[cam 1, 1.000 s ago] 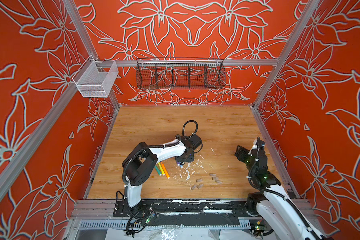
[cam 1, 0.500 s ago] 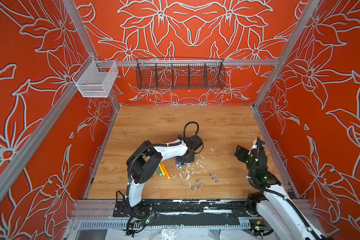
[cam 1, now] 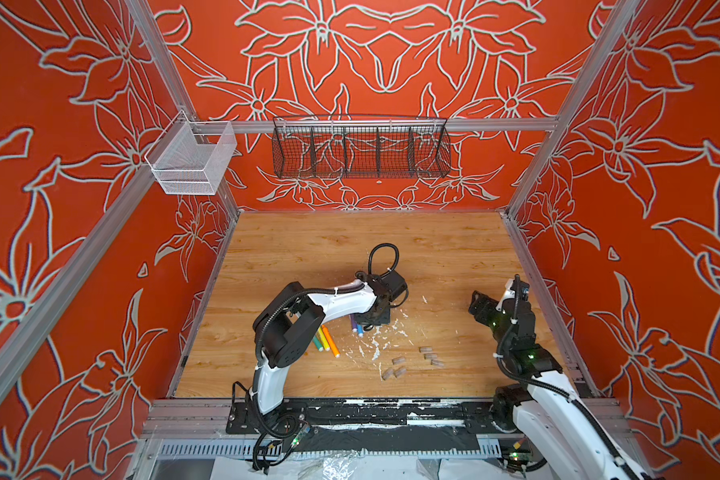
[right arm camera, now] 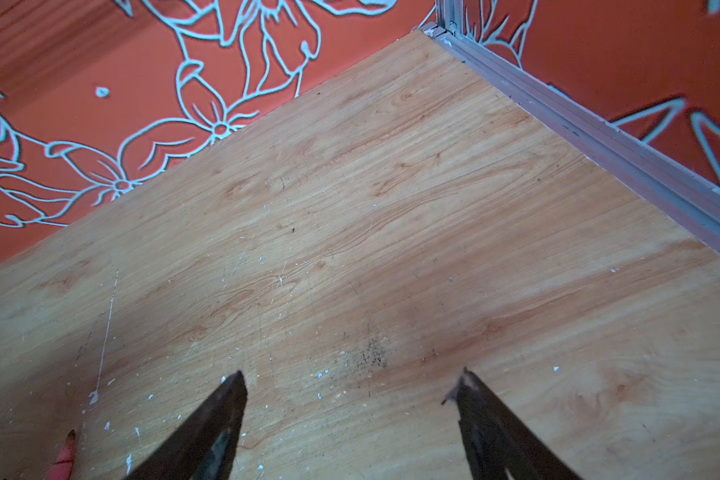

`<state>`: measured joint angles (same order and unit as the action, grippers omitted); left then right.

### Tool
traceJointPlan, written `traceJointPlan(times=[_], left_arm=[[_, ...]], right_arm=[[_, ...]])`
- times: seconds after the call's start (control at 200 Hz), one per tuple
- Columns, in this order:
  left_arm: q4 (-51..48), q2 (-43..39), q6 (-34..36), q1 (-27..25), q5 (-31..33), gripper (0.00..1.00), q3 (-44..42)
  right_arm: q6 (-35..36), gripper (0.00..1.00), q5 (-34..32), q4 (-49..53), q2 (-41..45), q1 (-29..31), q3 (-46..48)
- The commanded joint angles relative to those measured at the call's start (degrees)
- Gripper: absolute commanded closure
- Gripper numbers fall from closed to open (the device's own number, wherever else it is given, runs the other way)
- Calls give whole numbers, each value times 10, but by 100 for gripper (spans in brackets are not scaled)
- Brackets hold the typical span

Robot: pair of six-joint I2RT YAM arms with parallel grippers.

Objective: Insert the pens into the pen caps

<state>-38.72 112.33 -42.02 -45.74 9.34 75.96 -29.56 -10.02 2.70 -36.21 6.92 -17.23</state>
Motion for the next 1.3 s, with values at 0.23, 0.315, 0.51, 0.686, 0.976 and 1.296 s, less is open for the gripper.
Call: traceJointPlan(times=[0.23, 0.315, 0.51, 0.686, 0.976, 1.296], left_arm=[[-59, -30, 75, 6, -81, 100, 47], [-105, -69, 91, 7, -67, 100, 87], [-69, -179, 151, 7, -55, 100, 98], [186, -325, 218, 7, -33, 100, -115], [288, -411, 269, -13, -96, 100, -211], [313, -424, 262, -16, -167, 100, -223]], right_arm=[[7, 17, 14, -15, 20, -1, 15], [8, 16, 17, -12, 37, -1, 19], [-35, 16, 106, 55, 63, -1, -30], [-163, 21, 314, 9, 52, 15, -69], [-251, 20, 253, -155, 22, 228, -82], [-223, 26, 214, -202, -148, 313, -173]])
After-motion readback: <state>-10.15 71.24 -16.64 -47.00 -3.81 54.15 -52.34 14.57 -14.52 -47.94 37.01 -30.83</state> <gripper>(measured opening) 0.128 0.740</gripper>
